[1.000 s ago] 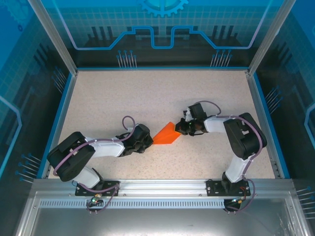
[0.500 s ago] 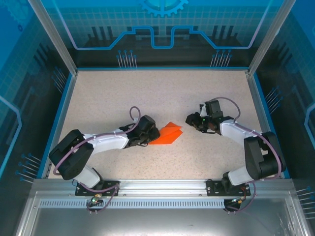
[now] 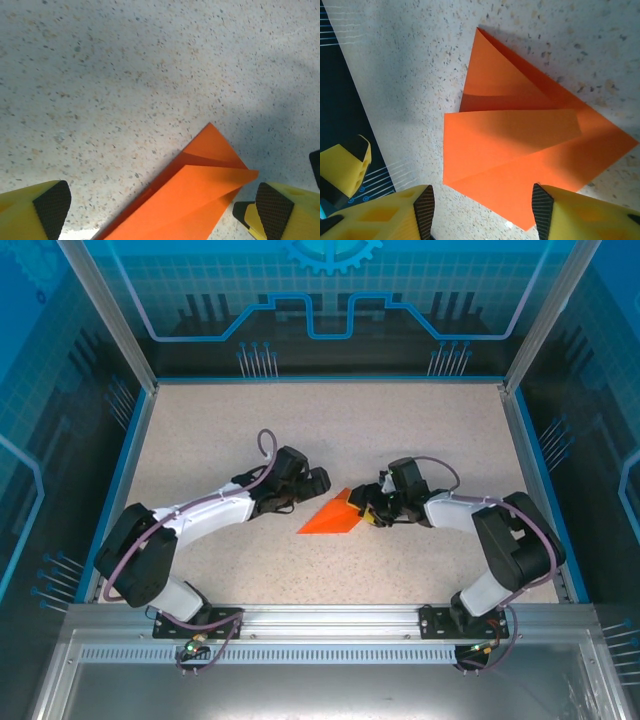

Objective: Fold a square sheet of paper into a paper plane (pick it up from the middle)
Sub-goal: Turn over the paper at the center of the table.

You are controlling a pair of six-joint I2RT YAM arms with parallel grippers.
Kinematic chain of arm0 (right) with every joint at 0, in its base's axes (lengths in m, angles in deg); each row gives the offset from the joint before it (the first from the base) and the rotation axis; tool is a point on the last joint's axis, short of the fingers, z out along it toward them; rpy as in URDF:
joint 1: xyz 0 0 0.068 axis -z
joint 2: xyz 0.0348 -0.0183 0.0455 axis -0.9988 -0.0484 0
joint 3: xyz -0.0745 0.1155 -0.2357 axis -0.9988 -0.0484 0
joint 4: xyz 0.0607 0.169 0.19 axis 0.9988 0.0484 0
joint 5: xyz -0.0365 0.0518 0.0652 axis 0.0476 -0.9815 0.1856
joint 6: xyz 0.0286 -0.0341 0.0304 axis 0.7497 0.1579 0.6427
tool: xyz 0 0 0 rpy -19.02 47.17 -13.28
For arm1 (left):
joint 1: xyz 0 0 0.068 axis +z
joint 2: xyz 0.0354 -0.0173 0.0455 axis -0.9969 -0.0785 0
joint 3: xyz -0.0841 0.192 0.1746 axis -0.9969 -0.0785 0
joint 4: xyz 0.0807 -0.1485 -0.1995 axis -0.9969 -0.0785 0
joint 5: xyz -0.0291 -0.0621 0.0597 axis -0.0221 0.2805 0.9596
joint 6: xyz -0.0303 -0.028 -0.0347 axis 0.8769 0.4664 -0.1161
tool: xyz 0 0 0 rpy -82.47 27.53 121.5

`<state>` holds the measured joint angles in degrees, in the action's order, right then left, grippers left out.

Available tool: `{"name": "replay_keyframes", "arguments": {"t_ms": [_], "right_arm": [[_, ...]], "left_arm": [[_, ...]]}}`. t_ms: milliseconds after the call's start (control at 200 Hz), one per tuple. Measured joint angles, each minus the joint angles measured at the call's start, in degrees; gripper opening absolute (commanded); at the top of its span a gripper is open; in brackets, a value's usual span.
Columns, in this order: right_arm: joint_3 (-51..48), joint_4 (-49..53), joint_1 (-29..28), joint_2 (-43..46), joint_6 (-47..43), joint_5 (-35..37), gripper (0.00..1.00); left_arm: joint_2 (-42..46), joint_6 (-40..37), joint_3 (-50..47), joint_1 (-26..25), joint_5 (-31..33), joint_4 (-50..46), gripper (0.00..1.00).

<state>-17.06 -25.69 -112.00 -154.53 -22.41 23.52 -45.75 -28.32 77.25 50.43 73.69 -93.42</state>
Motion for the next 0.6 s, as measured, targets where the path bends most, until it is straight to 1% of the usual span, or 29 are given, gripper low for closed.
{"name": "replay_keyframes", "arguments": {"t_ms": [95,155,300,420,600], "right_arm": [[0.0,-1.2,-0.1,-1.6,1.3,0.1,0.54],[0.1,-2.3,-0.2,-2.4,1.9,0.2,0.51],[0.6,-7.1,-0.9,-5.4,2.7,-0.3,0.46],[0.9,-11.0,-1.2,-7.1,2.8,-0.8,0.41],[0.9,-15.6,-2.1,-8.1,2.4,-1.4,0.35]], "left_arm": [[0.0,0.0,0.0,1.3,-0.4,-0.1,0.99],[0.0,0.0,0.0,1.9,-0.5,-0.2,0.99],[0.0,0.0,0.0,2.3,-1.1,-0.5,0.99],[0.0,0.0,-0.2,2.7,-2.4,-0.4,0.99],[0.0,0.0,-1.6,4.9,-4.9,-0.1,0.98]]}}
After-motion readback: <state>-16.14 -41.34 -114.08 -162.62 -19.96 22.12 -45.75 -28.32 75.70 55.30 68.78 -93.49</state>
